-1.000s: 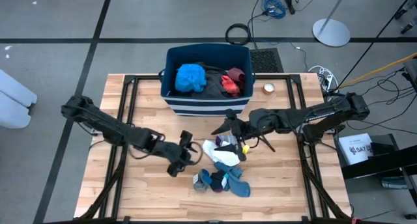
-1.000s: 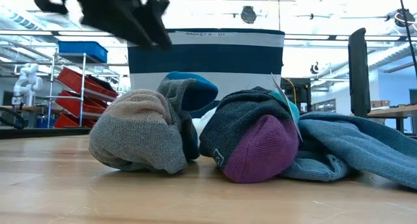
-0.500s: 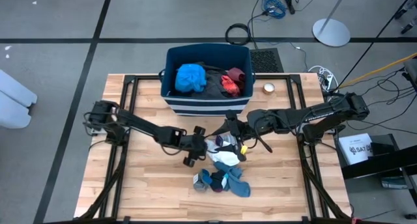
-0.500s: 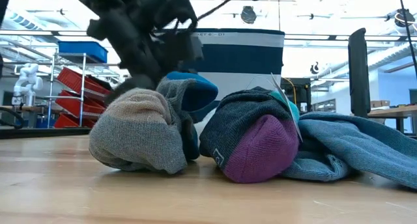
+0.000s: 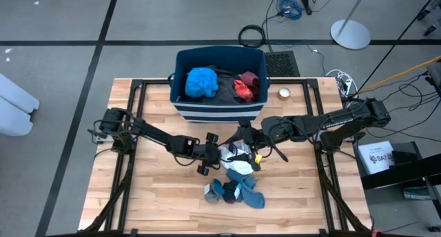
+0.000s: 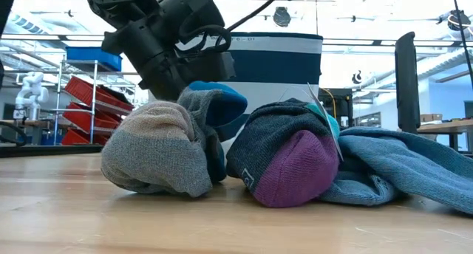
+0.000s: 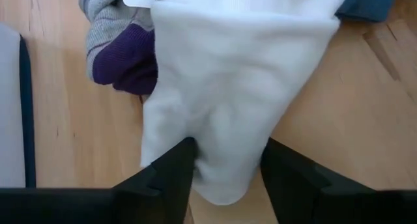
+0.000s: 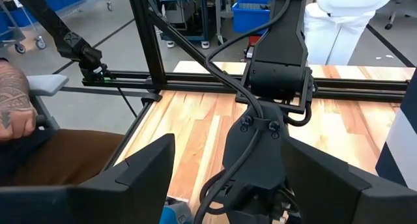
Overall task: Sort clothes
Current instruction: Put the white sock into the blue laundry bin
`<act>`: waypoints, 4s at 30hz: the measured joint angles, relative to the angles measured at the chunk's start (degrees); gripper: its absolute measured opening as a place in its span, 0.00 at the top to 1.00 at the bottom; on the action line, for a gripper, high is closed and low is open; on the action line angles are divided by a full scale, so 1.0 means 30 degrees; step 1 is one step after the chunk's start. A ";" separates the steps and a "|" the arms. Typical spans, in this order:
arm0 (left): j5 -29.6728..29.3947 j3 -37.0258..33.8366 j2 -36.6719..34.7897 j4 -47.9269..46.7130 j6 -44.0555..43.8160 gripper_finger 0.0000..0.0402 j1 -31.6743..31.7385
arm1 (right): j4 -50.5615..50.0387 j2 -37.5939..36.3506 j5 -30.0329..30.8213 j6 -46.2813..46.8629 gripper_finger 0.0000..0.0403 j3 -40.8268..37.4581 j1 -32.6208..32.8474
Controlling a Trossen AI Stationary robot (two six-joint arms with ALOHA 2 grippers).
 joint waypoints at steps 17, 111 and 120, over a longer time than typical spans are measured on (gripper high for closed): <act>-0.1104 0.0809 -0.0381 -0.1604 -0.0032 0.96 -0.0076 | -0.0015 0.0000 0.0010 -0.0360 0.34 0.0000 0.0000; -0.5925 0.0809 -1.3886 -0.2938 -0.5910 0.95 -0.3810 | 0.8153 0.2652 0.2433 -0.3736 0.82 0.0015 -0.0561; -0.5561 0.0809 -1.3886 -0.3405 -0.5370 0.95 -0.3810 | 0.8131 0.2652 0.2433 -0.4415 0.95 0.0015 -0.0561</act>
